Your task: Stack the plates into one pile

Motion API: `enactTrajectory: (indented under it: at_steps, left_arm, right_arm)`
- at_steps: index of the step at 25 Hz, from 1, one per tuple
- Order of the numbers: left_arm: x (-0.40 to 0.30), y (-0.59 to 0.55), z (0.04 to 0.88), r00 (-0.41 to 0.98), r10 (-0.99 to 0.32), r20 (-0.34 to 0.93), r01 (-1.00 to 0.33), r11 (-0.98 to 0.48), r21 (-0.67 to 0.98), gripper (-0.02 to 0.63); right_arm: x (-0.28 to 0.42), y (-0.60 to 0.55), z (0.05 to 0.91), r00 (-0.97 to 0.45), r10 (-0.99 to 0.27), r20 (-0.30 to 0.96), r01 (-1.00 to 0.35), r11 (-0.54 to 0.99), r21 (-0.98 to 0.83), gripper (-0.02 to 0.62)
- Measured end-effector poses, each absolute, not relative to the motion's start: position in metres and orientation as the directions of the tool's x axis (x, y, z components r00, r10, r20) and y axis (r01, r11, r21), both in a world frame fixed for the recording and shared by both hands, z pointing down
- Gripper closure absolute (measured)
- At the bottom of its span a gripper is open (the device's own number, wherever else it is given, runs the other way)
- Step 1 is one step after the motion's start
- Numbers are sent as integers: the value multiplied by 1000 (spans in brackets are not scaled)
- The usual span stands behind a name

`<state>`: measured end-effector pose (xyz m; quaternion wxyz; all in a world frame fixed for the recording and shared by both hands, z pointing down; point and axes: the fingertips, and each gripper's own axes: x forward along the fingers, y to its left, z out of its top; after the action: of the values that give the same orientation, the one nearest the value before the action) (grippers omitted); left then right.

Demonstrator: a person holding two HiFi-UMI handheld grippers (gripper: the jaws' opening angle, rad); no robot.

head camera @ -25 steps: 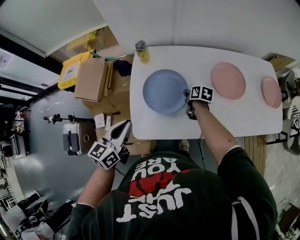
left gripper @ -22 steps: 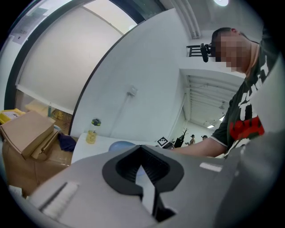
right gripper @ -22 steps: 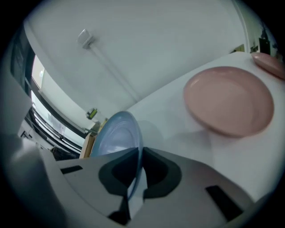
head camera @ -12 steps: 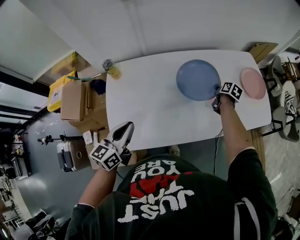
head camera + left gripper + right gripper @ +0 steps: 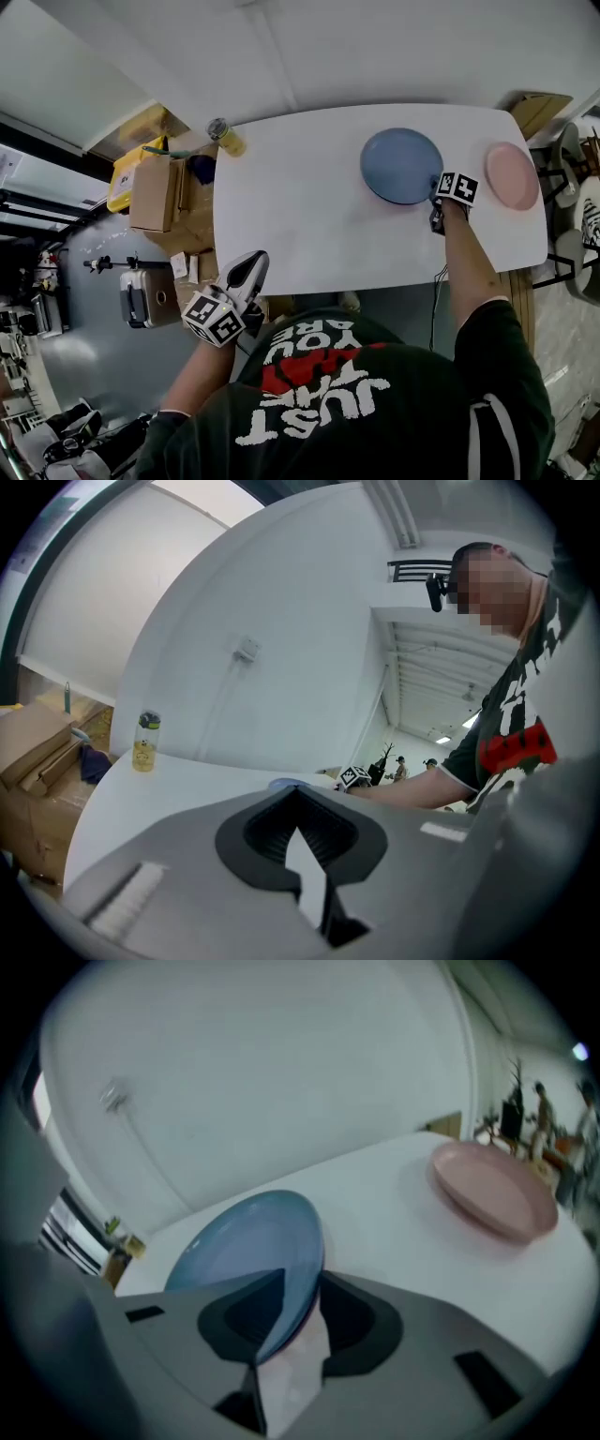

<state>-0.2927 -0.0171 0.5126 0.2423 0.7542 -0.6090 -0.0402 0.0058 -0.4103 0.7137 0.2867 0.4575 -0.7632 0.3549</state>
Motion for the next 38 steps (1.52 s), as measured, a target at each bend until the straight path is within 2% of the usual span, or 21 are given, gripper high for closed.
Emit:
enactTrajectory:
  at_steps: [1, 4, 7, 10, 12, 15, 18, 21, 27, 30, 38]
  left_arm:
    - [-293, -14, 513, 248, -941, 232, -899, -135, 416, 600]
    - [-293, -1, 513, 238, -947, 216, -901, -131, 414, 598]
    - [-299, 11, 511, 245, -952, 183, -897, -151, 415, 598]
    - [-307, 21, 512, 270, -952, 146, -886, -186, 424, 598]
    - [-310, 28, 514, 292, -948, 129, -873, -209, 440, 598]
    - [-309, 31, 512, 335, -937, 102, -854, -256, 454, 600]
    - [-304, 25, 507, 358, -930, 83, -842, -283, 459, 598]
    - [-294, 18, 501, 367, -928, 62, -837, -301, 458, 598]
    - [-248, -21, 493, 351, -934, 62, -865, -298, 403, 600]
    - [-213, -53, 490, 306, -950, 60, -888, -263, 376, 598]
    - [-119, -130, 494, 151, -983, 108, -897, -91, 433, 598]
  right_arm:
    - [3, -410, 707, -400, -504, 766, -897, 388, -213, 481]
    - [4, -398, 675, -395, -571, 719, -875, 473, -105, 474]
    - [-9, -350, 643, -508, -571, 646, -807, 578, -123, 474]
    - [-52, -255, 629, -706, -394, 588, -620, 745, -244, 479]
    - [-79, -184, 622, -793, -250, 555, -489, 806, -335, 520]
    - [-104, -99, 608, -848, -89, 522, -333, 856, -395, 569]
    - [-107, -61, 601, -827, -32, 561, -262, 906, -333, 577]
    - [-95, -68, 585, -825, -71, 561, -266, 924, -275, 580]
    - [-48, -145, 544, -869, -175, 462, -310, 921, -235, 581]
    - [-14, -183, 536, -887, -161, 432, -272, 939, -209, 583]
    - [66, -259, 531, -903, -43, 428, -131, 975, -178, 586]
